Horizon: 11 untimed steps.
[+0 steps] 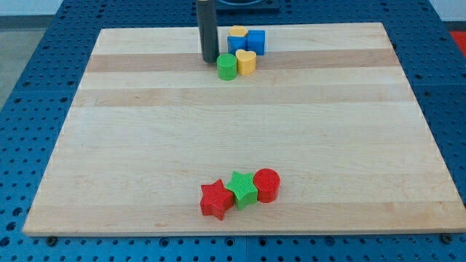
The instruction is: Push the green circle into the yellow hexagon
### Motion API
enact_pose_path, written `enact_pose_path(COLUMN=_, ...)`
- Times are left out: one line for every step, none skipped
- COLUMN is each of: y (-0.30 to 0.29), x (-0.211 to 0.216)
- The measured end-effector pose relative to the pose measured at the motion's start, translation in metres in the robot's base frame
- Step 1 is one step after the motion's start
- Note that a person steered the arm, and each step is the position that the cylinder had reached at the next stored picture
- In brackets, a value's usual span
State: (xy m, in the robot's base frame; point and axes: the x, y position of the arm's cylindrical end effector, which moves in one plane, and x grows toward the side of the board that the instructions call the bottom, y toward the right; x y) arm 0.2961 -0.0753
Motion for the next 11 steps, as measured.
enact_pose_path(y=-0.009, x=0.050)
enact_pose_path(y=0.042, x=0.062)
enact_pose_path(y=0.065, x=0.051)
enact_pose_path(y=0.056, x=0.022)
enact_pose_path(y=0.045, x=0.000)
enact_pose_path(y=0.029, x=-0.025)
enact_pose_path(y=0.020, x=-0.005)
enact_pose_path(y=-0.011, x=0.002)
enact_pose_path(y=-0.048, x=0.001)
enact_pose_path(y=-0.039, x=-0.028)
enact_pose_path(y=-0.006, x=-0.055)
